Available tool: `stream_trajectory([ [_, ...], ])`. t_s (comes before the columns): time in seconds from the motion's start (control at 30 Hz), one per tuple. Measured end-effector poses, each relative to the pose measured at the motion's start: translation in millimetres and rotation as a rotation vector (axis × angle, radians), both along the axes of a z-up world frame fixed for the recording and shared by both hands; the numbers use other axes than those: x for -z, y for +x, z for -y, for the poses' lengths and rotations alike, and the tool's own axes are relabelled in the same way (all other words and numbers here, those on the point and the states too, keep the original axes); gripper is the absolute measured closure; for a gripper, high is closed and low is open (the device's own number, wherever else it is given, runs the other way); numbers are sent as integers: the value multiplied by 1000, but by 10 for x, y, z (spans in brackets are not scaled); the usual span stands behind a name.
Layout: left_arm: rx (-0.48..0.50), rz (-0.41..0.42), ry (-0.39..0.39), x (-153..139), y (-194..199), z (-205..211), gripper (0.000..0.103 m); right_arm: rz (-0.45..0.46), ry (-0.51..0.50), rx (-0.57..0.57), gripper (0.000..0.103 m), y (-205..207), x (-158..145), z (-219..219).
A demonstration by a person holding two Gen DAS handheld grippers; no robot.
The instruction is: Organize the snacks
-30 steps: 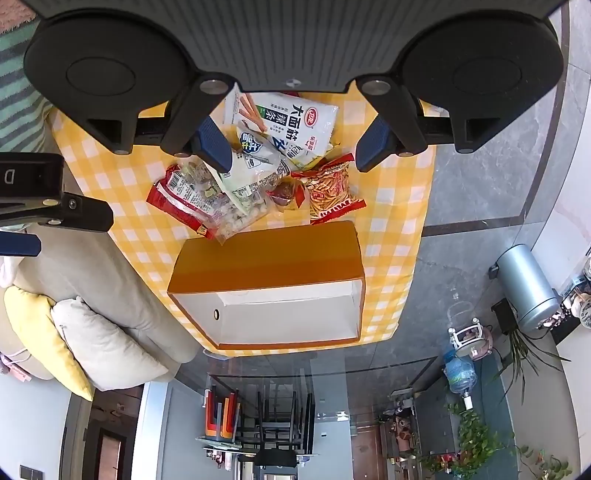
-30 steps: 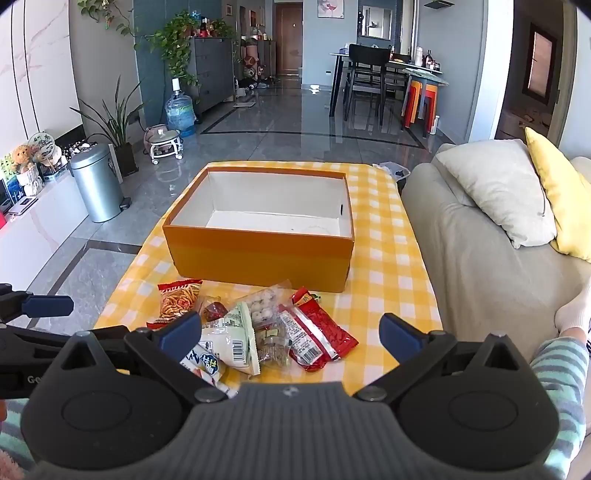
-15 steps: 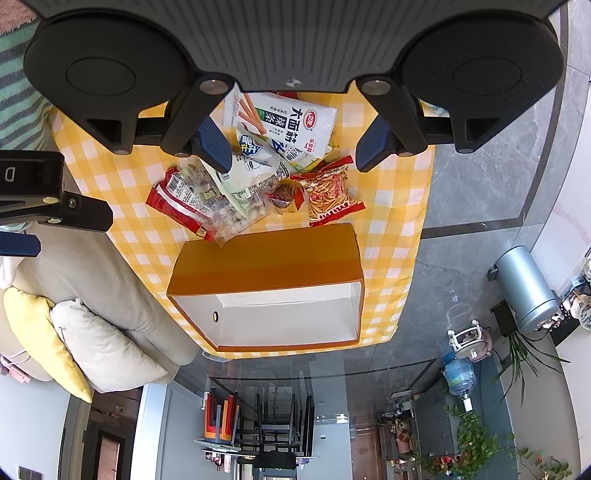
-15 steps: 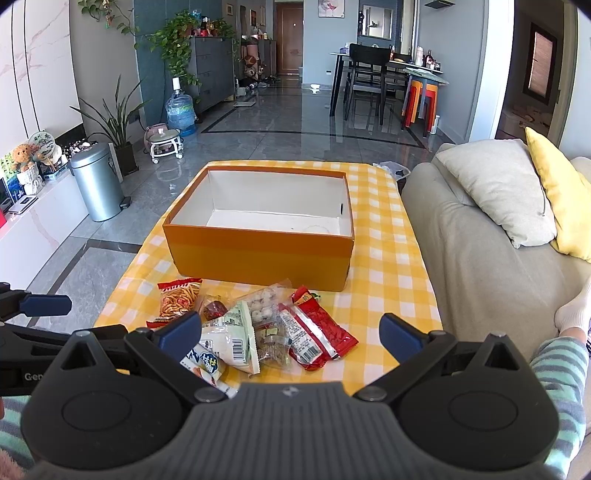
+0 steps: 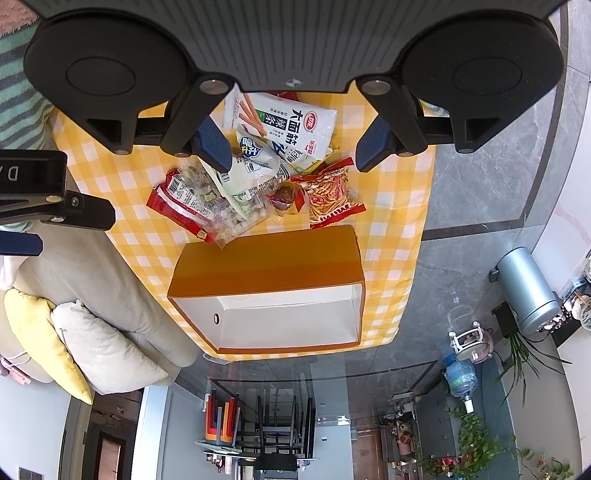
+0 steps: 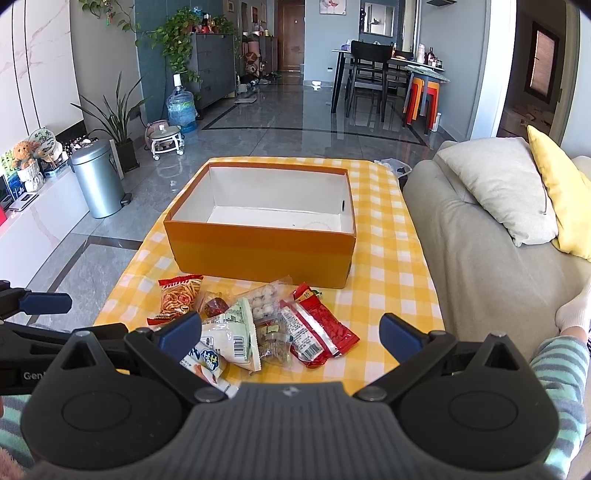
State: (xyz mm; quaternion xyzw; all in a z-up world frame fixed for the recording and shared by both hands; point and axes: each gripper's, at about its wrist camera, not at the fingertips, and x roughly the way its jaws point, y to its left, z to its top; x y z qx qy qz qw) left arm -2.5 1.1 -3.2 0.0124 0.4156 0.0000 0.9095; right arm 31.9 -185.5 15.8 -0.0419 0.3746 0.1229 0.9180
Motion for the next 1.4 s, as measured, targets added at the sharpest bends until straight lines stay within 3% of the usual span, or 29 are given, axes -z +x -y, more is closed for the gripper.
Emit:
stream_trajectory([
  [1.4,3,-18,-4,25,-1,19,14,-23,13,11,4,34,64,27],
])
